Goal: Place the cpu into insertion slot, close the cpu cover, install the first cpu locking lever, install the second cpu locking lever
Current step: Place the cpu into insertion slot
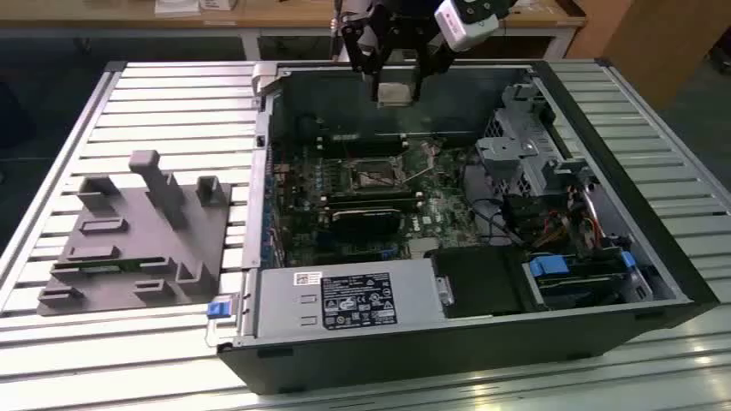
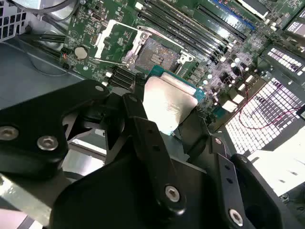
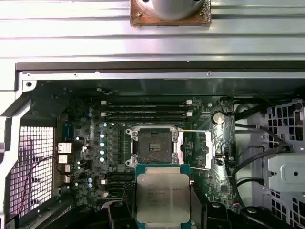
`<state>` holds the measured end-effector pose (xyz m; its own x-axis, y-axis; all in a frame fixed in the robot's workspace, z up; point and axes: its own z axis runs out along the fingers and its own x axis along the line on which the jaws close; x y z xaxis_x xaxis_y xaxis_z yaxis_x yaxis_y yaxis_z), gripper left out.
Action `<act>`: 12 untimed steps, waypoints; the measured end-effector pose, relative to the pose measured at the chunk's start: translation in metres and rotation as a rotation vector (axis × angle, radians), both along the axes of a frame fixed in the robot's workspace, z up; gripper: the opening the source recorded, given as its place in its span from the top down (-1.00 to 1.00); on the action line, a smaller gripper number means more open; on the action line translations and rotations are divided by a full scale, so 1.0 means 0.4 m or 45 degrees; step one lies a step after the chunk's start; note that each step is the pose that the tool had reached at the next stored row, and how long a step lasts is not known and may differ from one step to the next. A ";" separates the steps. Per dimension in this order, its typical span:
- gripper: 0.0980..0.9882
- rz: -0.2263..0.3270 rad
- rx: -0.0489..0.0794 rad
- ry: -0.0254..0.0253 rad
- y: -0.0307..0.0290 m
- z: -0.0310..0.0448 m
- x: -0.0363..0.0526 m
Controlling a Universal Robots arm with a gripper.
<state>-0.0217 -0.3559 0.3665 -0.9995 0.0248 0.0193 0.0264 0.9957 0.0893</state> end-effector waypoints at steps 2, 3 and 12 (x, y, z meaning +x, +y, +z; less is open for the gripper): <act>0.00 0.000 0.000 0.0000 0.000 0.000 0.000; 0.00 0.000 0.000 0.0000 0.000 0.000 0.000; 0.00 0.000 0.000 0.0000 0.000 -0.005 0.000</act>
<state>-0.0217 -0.3559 0.3646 -0.9995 0.0248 0.0193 0.0264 0.9957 0.0893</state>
